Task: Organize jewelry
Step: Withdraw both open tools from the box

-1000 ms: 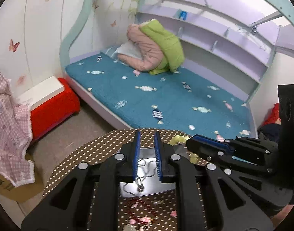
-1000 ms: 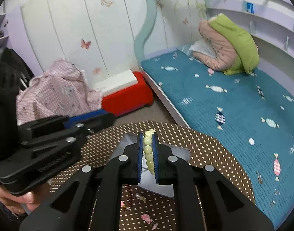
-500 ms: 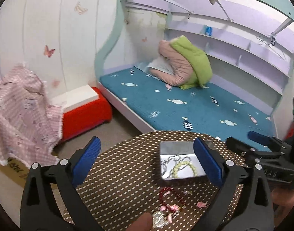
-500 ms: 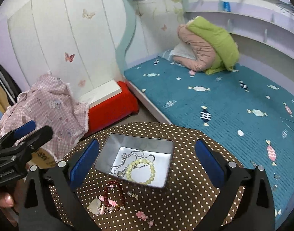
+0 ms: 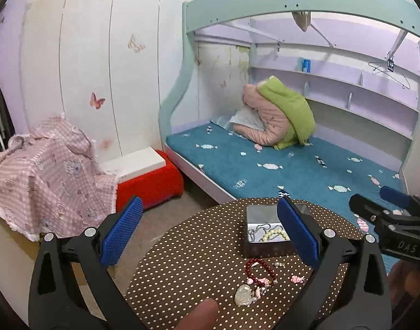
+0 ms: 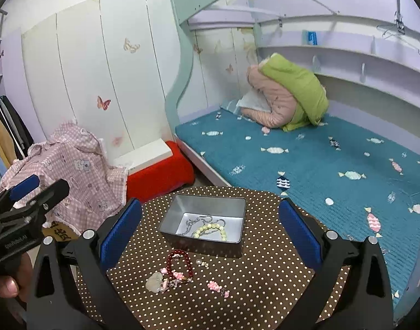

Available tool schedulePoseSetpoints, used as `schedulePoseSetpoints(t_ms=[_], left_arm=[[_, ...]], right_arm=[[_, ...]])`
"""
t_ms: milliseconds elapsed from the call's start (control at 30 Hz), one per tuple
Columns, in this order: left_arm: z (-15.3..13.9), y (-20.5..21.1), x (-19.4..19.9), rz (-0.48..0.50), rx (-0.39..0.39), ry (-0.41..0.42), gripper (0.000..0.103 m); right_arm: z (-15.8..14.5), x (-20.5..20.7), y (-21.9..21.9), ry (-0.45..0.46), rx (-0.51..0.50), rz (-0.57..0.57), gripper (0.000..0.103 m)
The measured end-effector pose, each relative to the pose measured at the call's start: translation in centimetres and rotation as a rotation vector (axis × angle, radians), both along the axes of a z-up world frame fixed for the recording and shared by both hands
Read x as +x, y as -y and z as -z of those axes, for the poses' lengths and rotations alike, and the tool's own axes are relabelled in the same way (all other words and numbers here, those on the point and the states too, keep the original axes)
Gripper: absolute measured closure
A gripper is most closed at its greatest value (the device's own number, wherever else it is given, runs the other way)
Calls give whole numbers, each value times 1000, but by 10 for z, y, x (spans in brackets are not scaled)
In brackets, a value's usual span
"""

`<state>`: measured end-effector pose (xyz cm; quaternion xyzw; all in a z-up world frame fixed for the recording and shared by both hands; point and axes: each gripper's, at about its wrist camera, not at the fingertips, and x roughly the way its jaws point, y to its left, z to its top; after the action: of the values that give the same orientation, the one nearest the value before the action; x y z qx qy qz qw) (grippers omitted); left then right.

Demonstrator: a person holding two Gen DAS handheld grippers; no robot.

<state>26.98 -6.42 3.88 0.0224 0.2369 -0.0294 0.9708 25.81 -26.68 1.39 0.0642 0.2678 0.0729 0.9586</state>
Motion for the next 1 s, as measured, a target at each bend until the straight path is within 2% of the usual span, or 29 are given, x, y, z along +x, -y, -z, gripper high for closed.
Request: schedulePoseSetpoints(t_ms=[233,533,800,1000], left_arm=[[-7,-7,-36,-27,-4,47,5],[-3,-13,-70,-44,-26,64,5],[3,-16,-85,-45,-38,59,5],[22,-21,-90,-37,-26,30,5]], right_arm=[[-16,-31,-7,54,-23,25,7],[-24,-64,-10,104,-74,58,7],[-20,-81,-4,115,-77,71,7],[-11,-89,4,96,-72,90,7]])
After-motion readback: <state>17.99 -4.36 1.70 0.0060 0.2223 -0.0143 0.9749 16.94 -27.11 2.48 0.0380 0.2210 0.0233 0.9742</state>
